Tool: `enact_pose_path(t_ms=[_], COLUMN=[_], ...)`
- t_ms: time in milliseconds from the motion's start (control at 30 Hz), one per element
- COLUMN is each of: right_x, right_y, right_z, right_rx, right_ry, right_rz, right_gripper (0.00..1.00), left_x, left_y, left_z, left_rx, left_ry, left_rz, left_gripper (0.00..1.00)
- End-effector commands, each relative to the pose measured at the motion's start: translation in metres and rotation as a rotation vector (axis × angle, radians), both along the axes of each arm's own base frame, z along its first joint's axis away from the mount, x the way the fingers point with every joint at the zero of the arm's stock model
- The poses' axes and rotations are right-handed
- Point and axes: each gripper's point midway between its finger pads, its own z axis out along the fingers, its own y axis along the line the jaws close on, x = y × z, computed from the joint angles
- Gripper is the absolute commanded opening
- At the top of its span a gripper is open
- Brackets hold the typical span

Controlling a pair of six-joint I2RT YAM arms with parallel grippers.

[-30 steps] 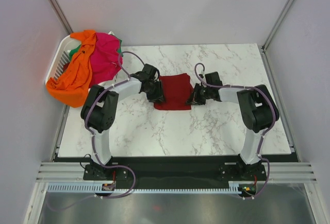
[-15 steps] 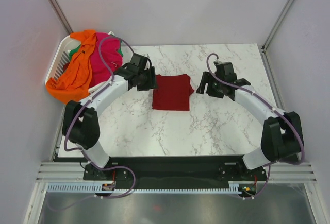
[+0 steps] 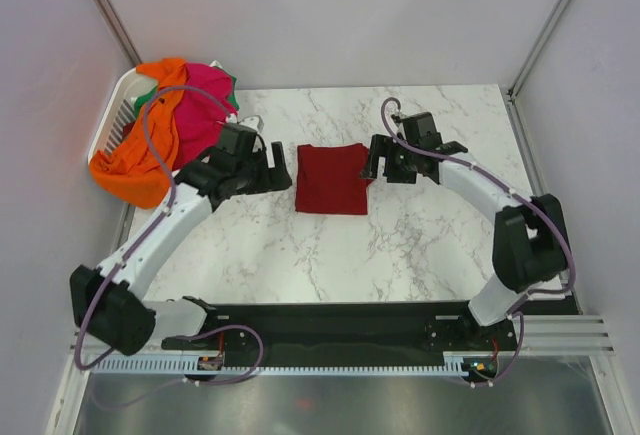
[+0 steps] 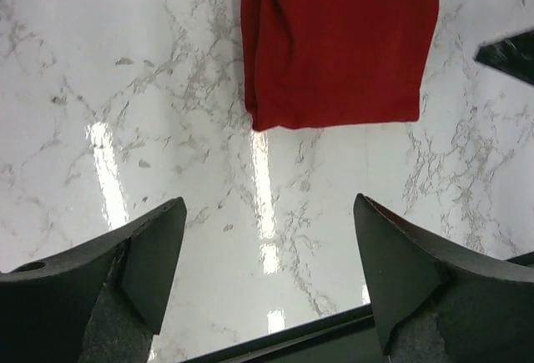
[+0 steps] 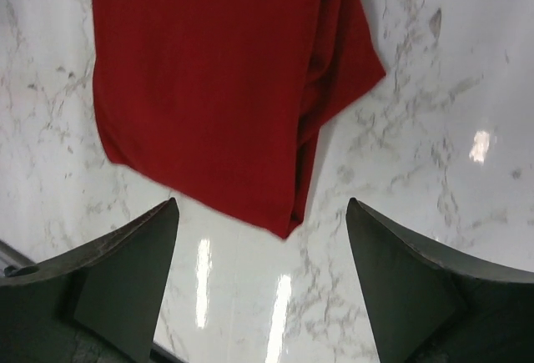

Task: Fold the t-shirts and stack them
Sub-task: Neatly place the folded tshirt to the corner

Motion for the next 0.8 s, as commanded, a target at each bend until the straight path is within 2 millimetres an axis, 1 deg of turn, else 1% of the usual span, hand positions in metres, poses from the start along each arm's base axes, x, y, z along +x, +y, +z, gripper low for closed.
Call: enact_pose_path(t_ms=[0,33,67,100,133,167,200,233,267,333,400,433,467,500,533,567,600,633,667,700,733,767], right_x=[0.04,0.045,0.056,0.059,0.065,0.068,0.069,0.068,0.071,0.067,0.067,0.064,0.064,0.064,0.071,0.076,0.078,0.083,0.086,0.088,0.1,0.105], right_y=[0.014,0.018,0.026,0.032,0.035,0.036,0.039,0.038,0.038,0.038,0.043,0.043,0.045,0.045,0.048,0.05,0.052,0.056,0.054,0.052,0.046,0.039], right_z=[-0.012,-0.033,-0.032,-0.037,-0.054,-0.062,-0.069,-0.084,-0.088,-0.104,-0.11,-0.119,-0.12,-0.124,-0.117,-0.113,-0.117,-0.112,-0.114,-0.119,-0.114,-0.115], right_rx=[0.047,0.052,0.097,0.124,0.127,0.132,0.136,0.132,0.139,0.154,0.184,0.194,0.202,0.207,0.228,0.24,0.241,0.256,0.26,0.26,0.265,0.253], right_ry=[-0.027,0.012,-0.011,0.001,0.031,0.044,0.057,0.083,0.078,0.112,0.111,0.133,0.139,0.149,0.122,0.101,0.107,0.095,0.1,0.11,0.091,0.092], right_rz=[0.02,0.019,0.037,0.039,0.038,0.032,0.028,0.021,0.016,0.002,0.007,-0.003,-0.005,0.0,0.004,0.007,0.009,0.027,0.024,0.021,0.005,0.001], right_gripper=[0.9,0.9,0.89,0.88,0.86,0.84,0.82,0.82,0.81,0.78,0.76,0.75,0.73,0.63,0.58,0.5,0.31,0.24,0.12,0.07,0.04,0.0], left_x=[-0.029,-0.04,-0.046,-0.055,-0.06,-0.064,-0.071,-0.074,-0.077,-0.083,-0.084,-0.084,-0.083,-0.082,-0.083,-0.083,-0.084,-0.085,-0.085,-0.085,-0.085,-0.085], left_y=[0.023,0.028,0.031,0.035,0.037,0.04,0.044,0.047,0.049,0.053,0.056,0.056,0.056,0.056,0.056,0.056,0.057,0.056,0.057,0.058,0.059,0.06], left_z=[0.005,-0.005,-0.007,-0.008,-0.011,-0.012,-0.014,-0.016,-0.017,-0.02,-0.022,-0.02,-0.019,-0.018,-0.019,-0.02,-0.022,-0.02,-0.019,-0.018,-0.018,-0.016], left_rx=[0.045,0.053,0.054,0.045,0.047,0.049,0.049,0.058,0.059,0.063,0.069,0.066,0.068,0.072,0.074,0.076,0.077,0.071,0.071,0.073,0.074,0.071], left_ry=[-0.03,-0.005,-0.002,-0.006,-0.002,-0.003,-0.007,-0.004,-0.006,-0.01,-0.014,-0.016,-0.02,-0.02,-0.018,-0.017,-0.012,-0.018,-0.023,-0.03,-0.035,-0.044], left_rz=[0.002,0.0,0.004,0.009,0.009,0.011,0.016,0.023,0.025,0.028,0.041,0.038,0.037,0.033,0.032,0.031,0.032,0.032,0.032,0.037,0.042,0.049], left_gripper=[0.89,0.89,0.89,0.89,0.89,0.89,0.89,0.89,0.89,0.89,0.89,0.89,0.89,0.89,0.89,0.89,0.89,0.89,0.89,0.89,0.89,0.89])
